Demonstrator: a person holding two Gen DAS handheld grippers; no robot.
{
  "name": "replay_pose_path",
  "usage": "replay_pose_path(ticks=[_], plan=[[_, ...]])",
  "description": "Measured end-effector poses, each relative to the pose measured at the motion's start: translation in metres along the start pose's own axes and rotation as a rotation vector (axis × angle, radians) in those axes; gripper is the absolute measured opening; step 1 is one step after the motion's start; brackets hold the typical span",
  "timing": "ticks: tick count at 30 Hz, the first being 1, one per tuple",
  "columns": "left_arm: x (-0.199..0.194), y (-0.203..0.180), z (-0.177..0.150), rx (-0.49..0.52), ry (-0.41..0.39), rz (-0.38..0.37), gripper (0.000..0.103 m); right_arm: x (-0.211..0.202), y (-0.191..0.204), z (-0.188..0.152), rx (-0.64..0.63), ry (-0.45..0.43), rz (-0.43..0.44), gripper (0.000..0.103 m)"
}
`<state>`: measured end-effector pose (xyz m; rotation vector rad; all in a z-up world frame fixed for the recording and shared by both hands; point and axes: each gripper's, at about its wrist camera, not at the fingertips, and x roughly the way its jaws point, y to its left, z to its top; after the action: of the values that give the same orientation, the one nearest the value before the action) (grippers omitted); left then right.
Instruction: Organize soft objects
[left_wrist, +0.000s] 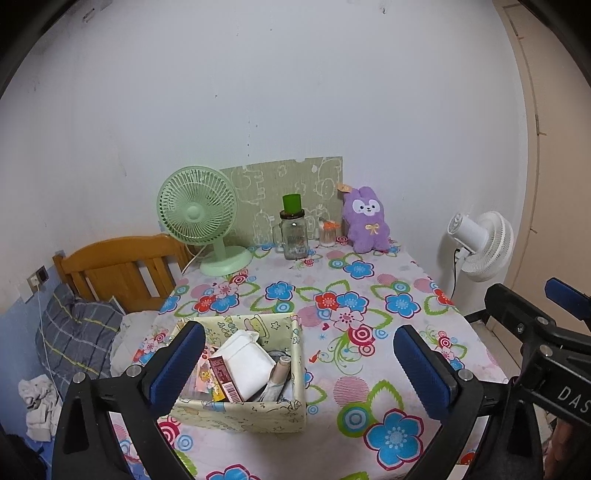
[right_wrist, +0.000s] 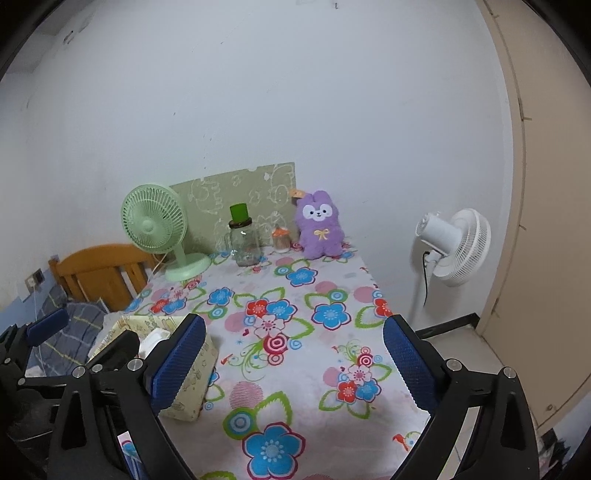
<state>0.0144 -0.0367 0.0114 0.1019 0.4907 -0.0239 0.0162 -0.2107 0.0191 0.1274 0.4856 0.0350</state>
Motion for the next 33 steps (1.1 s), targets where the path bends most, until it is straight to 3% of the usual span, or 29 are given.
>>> replay_pose_path(ticks=[33], plan=[[-0.008,0.029,-0.004,-0.085,0.003,0.014,0.103,-0.008,0.018,0.004,-0.045,-0.020,0.007,0.099]])
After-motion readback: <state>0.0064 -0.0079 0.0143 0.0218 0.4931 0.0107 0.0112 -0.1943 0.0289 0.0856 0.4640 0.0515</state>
